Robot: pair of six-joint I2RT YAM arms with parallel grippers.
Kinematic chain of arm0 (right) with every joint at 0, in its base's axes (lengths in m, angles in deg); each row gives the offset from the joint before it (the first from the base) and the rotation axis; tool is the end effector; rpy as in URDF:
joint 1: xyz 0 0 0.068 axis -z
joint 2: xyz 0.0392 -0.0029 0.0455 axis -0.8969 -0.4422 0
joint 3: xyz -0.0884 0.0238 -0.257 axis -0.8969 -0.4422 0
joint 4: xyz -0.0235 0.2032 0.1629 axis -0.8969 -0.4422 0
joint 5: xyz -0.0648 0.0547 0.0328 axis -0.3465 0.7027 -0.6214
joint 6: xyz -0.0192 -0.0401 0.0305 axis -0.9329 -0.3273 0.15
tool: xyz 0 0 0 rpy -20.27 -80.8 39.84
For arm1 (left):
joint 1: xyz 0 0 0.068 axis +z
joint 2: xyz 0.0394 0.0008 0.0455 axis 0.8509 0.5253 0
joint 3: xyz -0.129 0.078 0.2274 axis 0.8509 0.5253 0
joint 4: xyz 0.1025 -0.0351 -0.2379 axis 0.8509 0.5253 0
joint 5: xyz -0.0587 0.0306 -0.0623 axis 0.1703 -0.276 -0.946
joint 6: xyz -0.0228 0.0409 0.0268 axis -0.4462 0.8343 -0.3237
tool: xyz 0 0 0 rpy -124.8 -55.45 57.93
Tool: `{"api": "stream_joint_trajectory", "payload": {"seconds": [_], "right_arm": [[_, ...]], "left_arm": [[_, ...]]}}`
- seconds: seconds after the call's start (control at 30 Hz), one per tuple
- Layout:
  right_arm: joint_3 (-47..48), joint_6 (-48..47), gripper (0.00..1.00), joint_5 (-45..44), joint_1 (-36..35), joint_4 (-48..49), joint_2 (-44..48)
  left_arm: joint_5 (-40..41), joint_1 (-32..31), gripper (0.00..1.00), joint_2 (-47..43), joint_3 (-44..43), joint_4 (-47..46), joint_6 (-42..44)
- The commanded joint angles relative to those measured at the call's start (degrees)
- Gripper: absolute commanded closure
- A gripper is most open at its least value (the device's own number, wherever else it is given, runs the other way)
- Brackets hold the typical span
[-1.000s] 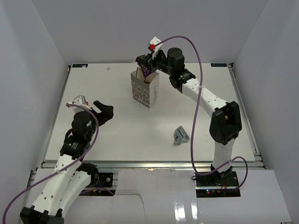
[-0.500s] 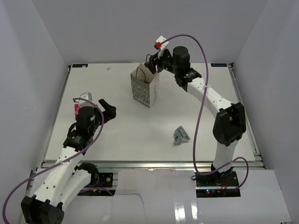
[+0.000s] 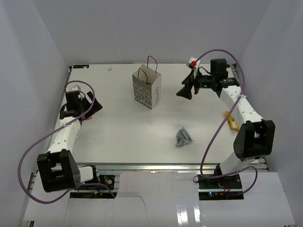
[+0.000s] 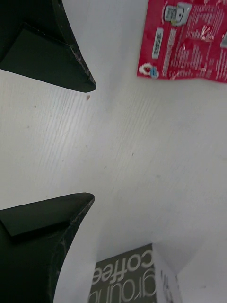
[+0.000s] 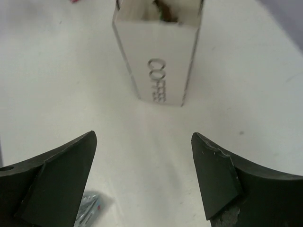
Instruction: Place the snacks into the paper bag
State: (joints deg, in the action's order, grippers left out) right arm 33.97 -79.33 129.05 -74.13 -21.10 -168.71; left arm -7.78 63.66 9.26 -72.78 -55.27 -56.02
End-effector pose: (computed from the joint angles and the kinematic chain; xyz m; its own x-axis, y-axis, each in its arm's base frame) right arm 0.3553 0.0928 0.3550 -0.0777 -0.2904 -0.9537 -0.9032 0.4255 -0.0560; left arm 0.2546 0.0211 0.2547 -0.5898 -0.4845 -0.6461 -0.3198 0.8747 -0.3640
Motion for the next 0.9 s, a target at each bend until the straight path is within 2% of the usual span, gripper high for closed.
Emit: {"api": "stream_joint_trajectory", "payload": {"seconds": [0.0,0.1,0.23,0.57,0.73,0.87], "right_arm": [[-7.07,-12.46,0.12,5.2,-0.18,-15.39,2.02],[-12.97,-15.19,0.11,3.09,0.0,-16.55,4.75],[-16.33,-15.37,0.11,1.77,0.52,-16.28,5.98],[-18.44,-14.93,0.12,2.65,1.14,-15.84,5.19],[-18.36,-14.76,0.12,2.82,1.23,-15.84,4.23],[-18.62,-13.88,0.11,3.79,1.23,-15.93,3.35]], "left_arm": [[-5.33,5.37,0.02,4.49,-5.04,0.71,3.41],[-4.02,8.71,0.02,10.91,-8.47,1.42,5.16],[-3.4,12.14,0.02,18.37,-11.9,1.16,6.93],[2.75,13.64,0.02,31.83,-20.52,0.99,16.15],[0.21,13.64,0.06,35.08,-23.77,-1.3,23.61],[-2.51,13.55,0.1,38.69,-27.81,-0.69,24.86]]}}
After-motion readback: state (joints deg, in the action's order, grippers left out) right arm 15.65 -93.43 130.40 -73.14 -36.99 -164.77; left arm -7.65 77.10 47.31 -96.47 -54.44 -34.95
